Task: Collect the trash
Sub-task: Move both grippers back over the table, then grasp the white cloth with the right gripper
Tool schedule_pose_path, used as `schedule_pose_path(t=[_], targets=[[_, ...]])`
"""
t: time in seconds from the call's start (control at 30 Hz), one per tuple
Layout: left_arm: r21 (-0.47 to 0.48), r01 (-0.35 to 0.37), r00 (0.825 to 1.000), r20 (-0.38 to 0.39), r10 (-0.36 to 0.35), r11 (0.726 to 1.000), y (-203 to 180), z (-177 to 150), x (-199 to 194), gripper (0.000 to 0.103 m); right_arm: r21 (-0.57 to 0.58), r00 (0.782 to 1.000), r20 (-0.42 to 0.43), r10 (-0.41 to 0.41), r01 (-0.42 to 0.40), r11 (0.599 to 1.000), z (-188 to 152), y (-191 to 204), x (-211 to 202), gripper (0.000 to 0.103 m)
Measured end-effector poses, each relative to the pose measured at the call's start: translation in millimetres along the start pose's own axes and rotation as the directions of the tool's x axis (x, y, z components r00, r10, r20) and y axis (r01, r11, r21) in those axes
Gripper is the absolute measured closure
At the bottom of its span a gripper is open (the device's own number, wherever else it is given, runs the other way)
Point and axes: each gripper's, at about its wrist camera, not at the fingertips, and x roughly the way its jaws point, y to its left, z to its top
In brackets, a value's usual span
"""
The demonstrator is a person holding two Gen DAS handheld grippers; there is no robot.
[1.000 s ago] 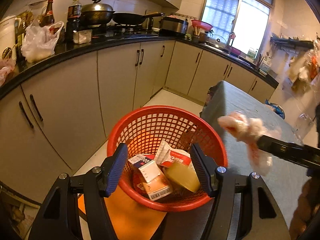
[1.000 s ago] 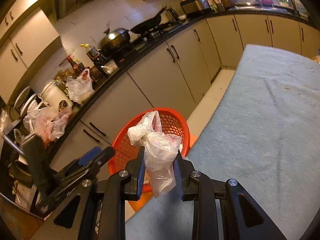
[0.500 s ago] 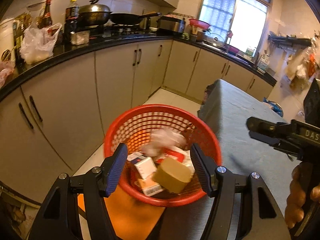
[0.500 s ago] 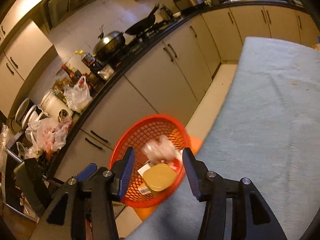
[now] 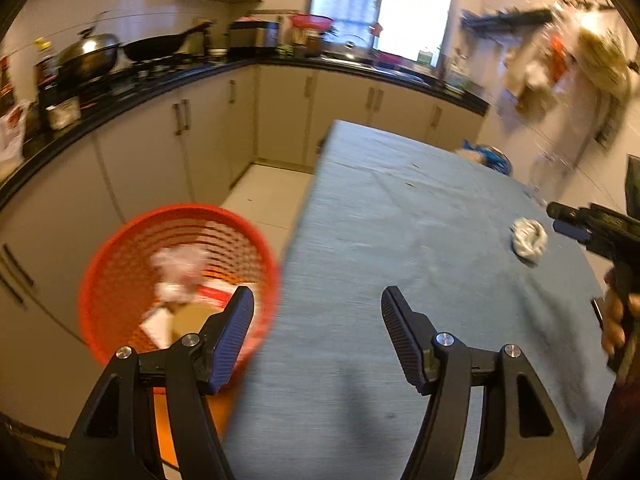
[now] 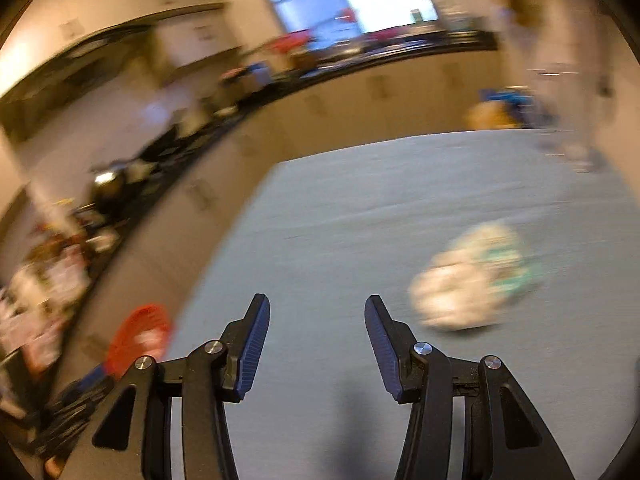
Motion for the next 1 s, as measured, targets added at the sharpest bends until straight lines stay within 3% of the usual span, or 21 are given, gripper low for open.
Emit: schedule_pose_path(t=[0.07,0.13,0.27,0.33,0.4,0.5,0.57,0.67,0.73,0.77,0.87,0.93,1.0], targets=[[0.029,0.023,1.000,-0.019,-0.022,0.999,-20.9,-0.3,6.5,0.038,-0.007,0.994,-0.020,-0.109,0.109,0.994,8.4,-26.3,5.7,0.048],[0.053,0.045,0.998,-0.034,-0.043,0.998,-36.9,-0.4,11.9,0.038,-0.004,0.985,-0.028,-0.168,0.168,0.986,13.3,-43.6,15.2,0.048],[0.096,0.076,0.995,-0.071,-0.070,0.992,-64.9,3.0,22.4,0.038,0.005,0.980,-0.094,-0.176,0.178,0.984,15.0,-61.6,45.1,0.049],[0.108,0.095,0.992,-0.091,-0.085,0.990,-76.4,7.6,26.3,0.037,-0.009,0.975,-0.111,-0.193,0.193,0.981,13.3,-62.7,55.8,0.072],[0.124,0.104,0.991,-0.102,-0.092,0.987,-90.0,11.6,29.8,0.037,0.001,0.977,-0.121,-0.174,0.176,0.984,10.1,-69.6,56.0,0.081],[0.154,0.116,0.988,-0.119,-0.098,0.981,-111.1,16.5,34.9,0.037,0.055,0.994,-0.066,-0.087,0.090,0.994,12.4,-79.7,30.9,0.084],[0.163,0.131,0.985,-0.131,-0.110,0.978,-123.9,18.9,38.9,0.037,0.082,0.994,-0.004,-0.112,0.112,0.990,19.2,-87.7,13.3,0.084],[0.169,0.148,0.981,-0.146,-0.124,0.974,-142.5,21.9,44.9,0.036,0.152,0.963,0.065,-0.260,0.248,0.957,32.8,-119.1,1.8,0.084],[0.166,0.161,0.978,-0.156,-0.136,0.973,-151.9,24.6,49.1,0.036,0.196,0.936,0.059,-0.347,0.330,0.923,36.2,-138.0,8.6,0.084],[0.167,0.166,0.977,-0.164,-0.139,0.972,-156.2,26.1,52.6,0.036,0.210,0.932,0.045,-0.359,0.343,0.916,36.2,-145.7,13.9,0.084],[0.163,0.182,0.970,-0.194,-0.149,0.970,-165.9,32.7,63.6,0.036,0.197,0.944,-0.014,-0.331,0.327,0.924,31.7,-150.5,33.6,0.084],[0.152,0.195,0.964,-0.212,-0.161,0.969,-171.9,39.6,71.7,0.035,0.215,0.977,-0.047,-0.207,0.212,0.953,26.9,-146.1,39.8,0.084],[0.141,0.204,0.960,-0.222,-0.170,0.969,-178.3,46.9,80.5,0.031,0.241,0.995,-0.076,-0.072,0.088,0.967,23.6,-140.6,42.9,0.084]])
